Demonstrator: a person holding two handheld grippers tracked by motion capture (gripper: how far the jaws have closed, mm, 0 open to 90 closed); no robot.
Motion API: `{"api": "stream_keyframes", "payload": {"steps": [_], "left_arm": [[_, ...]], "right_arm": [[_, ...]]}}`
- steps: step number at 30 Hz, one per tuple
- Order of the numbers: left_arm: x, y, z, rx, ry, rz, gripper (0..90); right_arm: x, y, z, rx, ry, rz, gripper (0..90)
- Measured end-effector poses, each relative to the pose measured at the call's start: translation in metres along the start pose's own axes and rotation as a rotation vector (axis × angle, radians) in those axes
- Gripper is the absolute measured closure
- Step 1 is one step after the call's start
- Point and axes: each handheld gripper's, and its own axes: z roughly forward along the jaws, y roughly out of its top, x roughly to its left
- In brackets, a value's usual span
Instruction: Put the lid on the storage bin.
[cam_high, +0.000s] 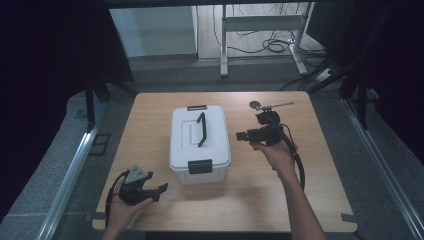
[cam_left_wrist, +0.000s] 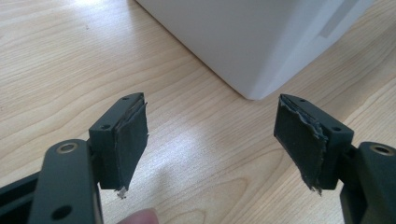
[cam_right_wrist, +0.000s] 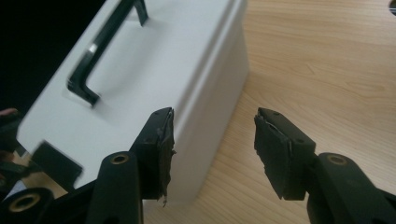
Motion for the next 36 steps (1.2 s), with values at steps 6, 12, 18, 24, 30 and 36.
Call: {"api": "stream_keyframes", "payload": {"steps": [6,12,18,24,30,36], "left_arm": [[0.0,0.0,0.0,0.004,0.008,0.0,26.2],[0.001,-0.001,0.0,0.004,0.01,-0.003,26.1],[0.002,-0.001,-0.001,0.002,0.012,-0.006,26.1],[0.003,-0.001,-0.002,0.001,0.014,-0.008,26.1],[0.002,-0.001,-0.003,-0.001,0.018,-0.006,26.1],[0.003,0.0,-0.004,-0.005,0.019,-0.007,26.1]], "right_arm": [[-0.023,-0.028,-0.006,-0.022,-0.022,-0.006,47.3],[-0.037,-0.047,-0.006,-0.037,-0.014,-0.007,45.7],[-0.048,-0.059,-0.004,-0.036,-0.034,0.004,43.3],[-0.058,-0.073,-0.003,-0.05,-0.036,0.022,42.8],[-0.064,-0.079,-0.001,-0.053,-0.042,0.033,42.2],[-0.062,-0.08,0.001,-0.057,-0.051,0.012,37.7]]}}
